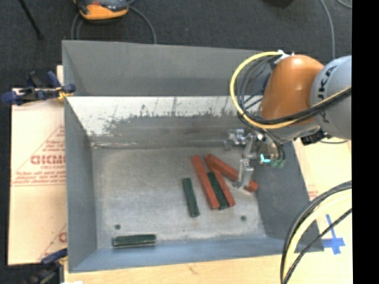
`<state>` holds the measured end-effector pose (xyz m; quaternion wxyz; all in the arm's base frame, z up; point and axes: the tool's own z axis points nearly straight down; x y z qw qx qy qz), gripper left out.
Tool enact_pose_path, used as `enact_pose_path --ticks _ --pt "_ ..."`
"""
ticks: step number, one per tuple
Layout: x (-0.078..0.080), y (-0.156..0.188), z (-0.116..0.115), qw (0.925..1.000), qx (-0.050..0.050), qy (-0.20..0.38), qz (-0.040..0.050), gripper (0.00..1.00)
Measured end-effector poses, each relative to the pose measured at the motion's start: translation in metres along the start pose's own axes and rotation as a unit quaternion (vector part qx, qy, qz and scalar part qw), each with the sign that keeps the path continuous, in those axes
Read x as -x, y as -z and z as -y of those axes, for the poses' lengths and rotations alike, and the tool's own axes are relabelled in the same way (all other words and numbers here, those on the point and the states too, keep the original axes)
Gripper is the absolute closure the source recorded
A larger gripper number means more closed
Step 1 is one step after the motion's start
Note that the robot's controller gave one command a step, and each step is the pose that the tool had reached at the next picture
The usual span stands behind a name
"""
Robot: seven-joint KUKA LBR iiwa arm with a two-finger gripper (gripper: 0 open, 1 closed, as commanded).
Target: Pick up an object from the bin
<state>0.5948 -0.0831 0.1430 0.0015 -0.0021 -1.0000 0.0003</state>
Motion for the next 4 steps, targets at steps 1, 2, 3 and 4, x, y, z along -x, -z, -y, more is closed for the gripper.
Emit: enact_pose_path --ticks 1,2,3,4 --pt "0.002 0.004 0.0 1.0 0.0 0.001 0.0039 0.0" --pt "-0.015 -0.045 0.009 0.9996 -0.001 0.028 0.0072 0.0" --pt "-0.01 -0.072 0.012 1.0 -0.001 -0.003 0.0049 0.0" --pt "-0.023 -0.071 -0.011 0.9988 0.0 -0.048 0.0065 0.0"
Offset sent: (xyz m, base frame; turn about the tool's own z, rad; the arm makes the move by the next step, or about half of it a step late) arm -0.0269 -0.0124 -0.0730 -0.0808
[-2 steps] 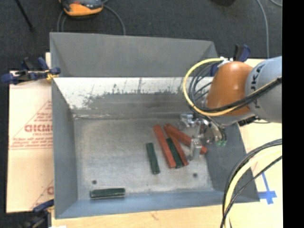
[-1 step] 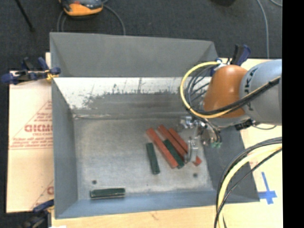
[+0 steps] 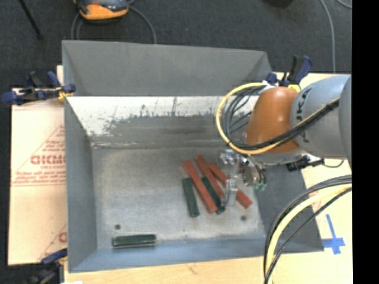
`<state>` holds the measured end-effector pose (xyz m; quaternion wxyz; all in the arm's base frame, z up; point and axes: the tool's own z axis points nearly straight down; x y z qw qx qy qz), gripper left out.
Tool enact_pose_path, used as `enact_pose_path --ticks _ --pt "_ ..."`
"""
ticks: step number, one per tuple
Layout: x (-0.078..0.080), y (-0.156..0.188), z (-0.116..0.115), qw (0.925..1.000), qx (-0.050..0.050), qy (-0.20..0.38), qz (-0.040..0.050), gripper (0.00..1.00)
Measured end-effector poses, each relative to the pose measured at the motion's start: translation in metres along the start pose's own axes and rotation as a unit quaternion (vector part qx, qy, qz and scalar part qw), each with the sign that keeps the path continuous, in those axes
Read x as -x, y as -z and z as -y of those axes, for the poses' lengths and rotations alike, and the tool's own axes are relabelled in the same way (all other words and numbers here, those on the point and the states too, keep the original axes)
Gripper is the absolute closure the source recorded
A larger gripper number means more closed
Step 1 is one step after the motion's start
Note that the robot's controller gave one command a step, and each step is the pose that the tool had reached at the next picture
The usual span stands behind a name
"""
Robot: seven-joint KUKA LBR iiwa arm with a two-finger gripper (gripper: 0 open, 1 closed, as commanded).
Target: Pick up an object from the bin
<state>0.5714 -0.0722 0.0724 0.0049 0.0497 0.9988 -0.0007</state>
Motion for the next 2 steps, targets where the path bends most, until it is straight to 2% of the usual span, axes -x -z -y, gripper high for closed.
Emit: enact_pose_path --ticks 1,2 --pt "-0.027 0.0 -0.001 0.9997 0.001 -0.025 -0.0006 0.0" --pt "0.024 0.001 -0.025 0.9992 0.0 -0.041 -0.0022 1.0"
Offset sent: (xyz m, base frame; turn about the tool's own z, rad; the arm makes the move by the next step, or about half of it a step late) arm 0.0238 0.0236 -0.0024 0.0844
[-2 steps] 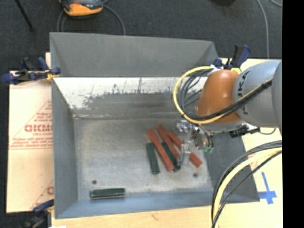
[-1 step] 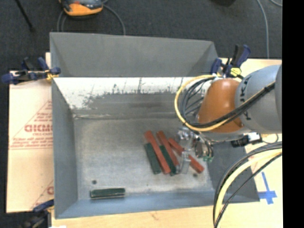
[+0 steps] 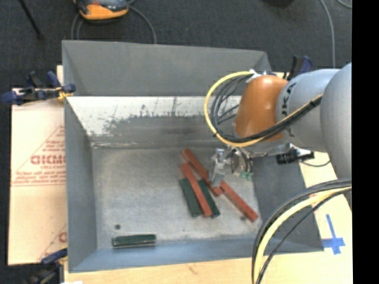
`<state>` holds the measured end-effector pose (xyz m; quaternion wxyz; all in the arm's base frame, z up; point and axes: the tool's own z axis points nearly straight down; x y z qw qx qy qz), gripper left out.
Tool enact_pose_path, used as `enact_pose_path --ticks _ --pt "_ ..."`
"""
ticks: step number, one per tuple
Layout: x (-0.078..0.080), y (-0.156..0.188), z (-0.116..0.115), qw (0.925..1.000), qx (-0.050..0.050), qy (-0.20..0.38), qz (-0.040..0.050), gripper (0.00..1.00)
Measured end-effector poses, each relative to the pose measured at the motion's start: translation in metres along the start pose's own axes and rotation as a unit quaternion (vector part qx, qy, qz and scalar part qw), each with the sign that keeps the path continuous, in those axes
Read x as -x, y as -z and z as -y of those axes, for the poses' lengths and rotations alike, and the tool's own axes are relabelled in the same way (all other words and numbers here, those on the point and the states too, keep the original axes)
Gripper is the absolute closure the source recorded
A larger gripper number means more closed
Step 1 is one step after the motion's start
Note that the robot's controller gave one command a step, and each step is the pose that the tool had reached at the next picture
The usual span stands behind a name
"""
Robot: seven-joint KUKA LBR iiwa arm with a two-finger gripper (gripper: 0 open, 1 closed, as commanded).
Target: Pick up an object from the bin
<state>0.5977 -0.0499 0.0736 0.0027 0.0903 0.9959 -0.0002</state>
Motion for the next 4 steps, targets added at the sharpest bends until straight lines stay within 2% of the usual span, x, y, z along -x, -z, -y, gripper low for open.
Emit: enact_pose_path --ticks 1,2,3,4 --pt "0.0 -0.001 0.0 1.0 -0.001 0.001 0.0007 0.0" --pt "0.0 -0.001 0.0 1.0 -0.001 0.001 0.0005 0.0" --pt "-0.01 -0.002 0.001 0.9996 0.0 -0.028 0.0015 0.0" --pt "-0.052 0.001 -0.036 0.9968 0.001 -0.08 0.0039 1.0"
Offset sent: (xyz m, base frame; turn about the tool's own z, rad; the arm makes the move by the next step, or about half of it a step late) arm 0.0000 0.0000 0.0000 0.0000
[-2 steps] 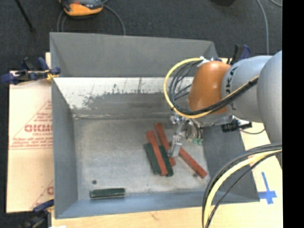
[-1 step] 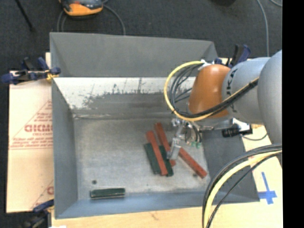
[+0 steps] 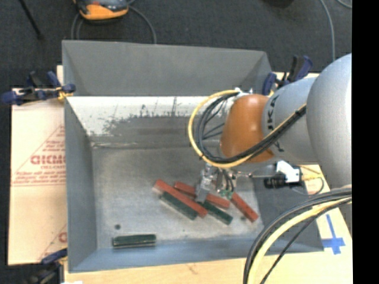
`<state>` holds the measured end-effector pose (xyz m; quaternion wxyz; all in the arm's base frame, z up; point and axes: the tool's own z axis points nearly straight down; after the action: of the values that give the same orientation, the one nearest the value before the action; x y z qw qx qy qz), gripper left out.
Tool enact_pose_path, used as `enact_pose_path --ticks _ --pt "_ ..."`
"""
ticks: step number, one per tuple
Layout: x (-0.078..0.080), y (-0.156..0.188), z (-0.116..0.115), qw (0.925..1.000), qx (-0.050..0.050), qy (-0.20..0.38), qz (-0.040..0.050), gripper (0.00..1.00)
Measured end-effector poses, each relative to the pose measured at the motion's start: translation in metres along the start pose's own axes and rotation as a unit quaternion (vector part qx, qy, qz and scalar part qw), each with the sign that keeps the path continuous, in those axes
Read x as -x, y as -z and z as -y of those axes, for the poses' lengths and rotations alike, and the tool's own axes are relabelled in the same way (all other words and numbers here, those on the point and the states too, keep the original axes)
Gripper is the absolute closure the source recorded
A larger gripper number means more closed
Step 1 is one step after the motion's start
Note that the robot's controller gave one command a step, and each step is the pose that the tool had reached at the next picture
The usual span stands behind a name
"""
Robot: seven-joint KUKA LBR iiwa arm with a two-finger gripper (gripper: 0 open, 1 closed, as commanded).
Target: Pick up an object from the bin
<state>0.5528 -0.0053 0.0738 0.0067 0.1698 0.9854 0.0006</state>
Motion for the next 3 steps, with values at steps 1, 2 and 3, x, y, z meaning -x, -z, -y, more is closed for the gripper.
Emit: enact_pose_path --ticks 1,2,3 --pt "-0.0021 -0.0023 0.0007 1.0 -0.001 0.001 -0.0029 0.0" --pt "-0.001 -0.0009 0.0011 1.0 -0.001 0.002 -0.0017 1.0" --pt "-0.001 -0.001 0.0011 1.0 -0.001 0.002 -0.0017 1.0"
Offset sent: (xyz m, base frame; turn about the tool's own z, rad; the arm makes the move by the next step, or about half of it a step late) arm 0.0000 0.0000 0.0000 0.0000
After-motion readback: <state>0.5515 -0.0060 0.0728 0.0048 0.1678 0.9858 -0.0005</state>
